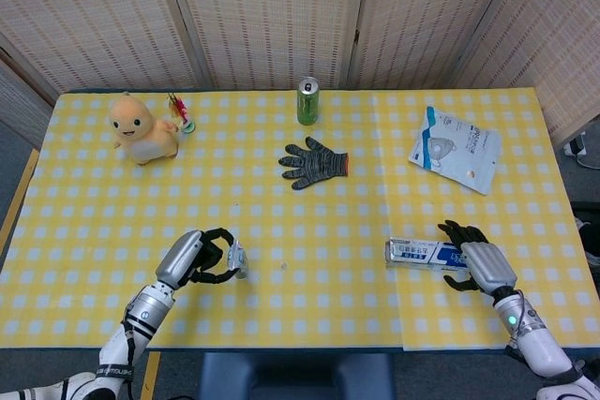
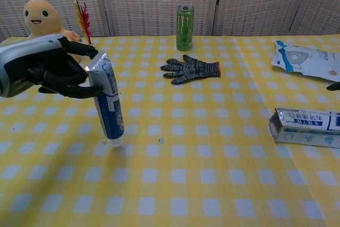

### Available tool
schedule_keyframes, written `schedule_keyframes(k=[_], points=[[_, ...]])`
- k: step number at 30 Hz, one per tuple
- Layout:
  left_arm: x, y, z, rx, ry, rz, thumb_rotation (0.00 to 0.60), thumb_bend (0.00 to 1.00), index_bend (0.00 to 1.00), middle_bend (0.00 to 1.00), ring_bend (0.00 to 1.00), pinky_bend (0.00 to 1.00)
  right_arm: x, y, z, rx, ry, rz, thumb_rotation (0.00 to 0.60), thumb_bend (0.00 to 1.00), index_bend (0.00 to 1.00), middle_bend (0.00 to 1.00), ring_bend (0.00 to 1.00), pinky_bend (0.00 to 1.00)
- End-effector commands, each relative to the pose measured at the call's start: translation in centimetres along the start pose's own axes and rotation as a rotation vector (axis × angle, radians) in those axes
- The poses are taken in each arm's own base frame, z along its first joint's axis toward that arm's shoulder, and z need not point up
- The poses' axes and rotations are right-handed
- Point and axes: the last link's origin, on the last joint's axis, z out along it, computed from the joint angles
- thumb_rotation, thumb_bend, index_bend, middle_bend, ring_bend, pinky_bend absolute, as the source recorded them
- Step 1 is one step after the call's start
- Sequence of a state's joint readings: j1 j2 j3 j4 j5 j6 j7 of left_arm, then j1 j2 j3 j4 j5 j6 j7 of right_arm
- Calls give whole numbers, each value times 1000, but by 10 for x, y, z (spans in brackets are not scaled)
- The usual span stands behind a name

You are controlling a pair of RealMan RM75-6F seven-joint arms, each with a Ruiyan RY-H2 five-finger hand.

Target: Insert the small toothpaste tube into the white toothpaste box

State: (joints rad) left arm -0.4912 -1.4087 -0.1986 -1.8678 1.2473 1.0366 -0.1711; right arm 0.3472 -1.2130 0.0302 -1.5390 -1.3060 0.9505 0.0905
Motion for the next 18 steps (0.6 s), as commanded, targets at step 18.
schedule_keyframes(k=[18], points=[[5, 2, 0, -5, 11, -26, 600, 728, 893, 1000, 1000, 1000, -17, 1, 25, -32, 2, 34, 600, 334, 295, 228, 237, 198]])
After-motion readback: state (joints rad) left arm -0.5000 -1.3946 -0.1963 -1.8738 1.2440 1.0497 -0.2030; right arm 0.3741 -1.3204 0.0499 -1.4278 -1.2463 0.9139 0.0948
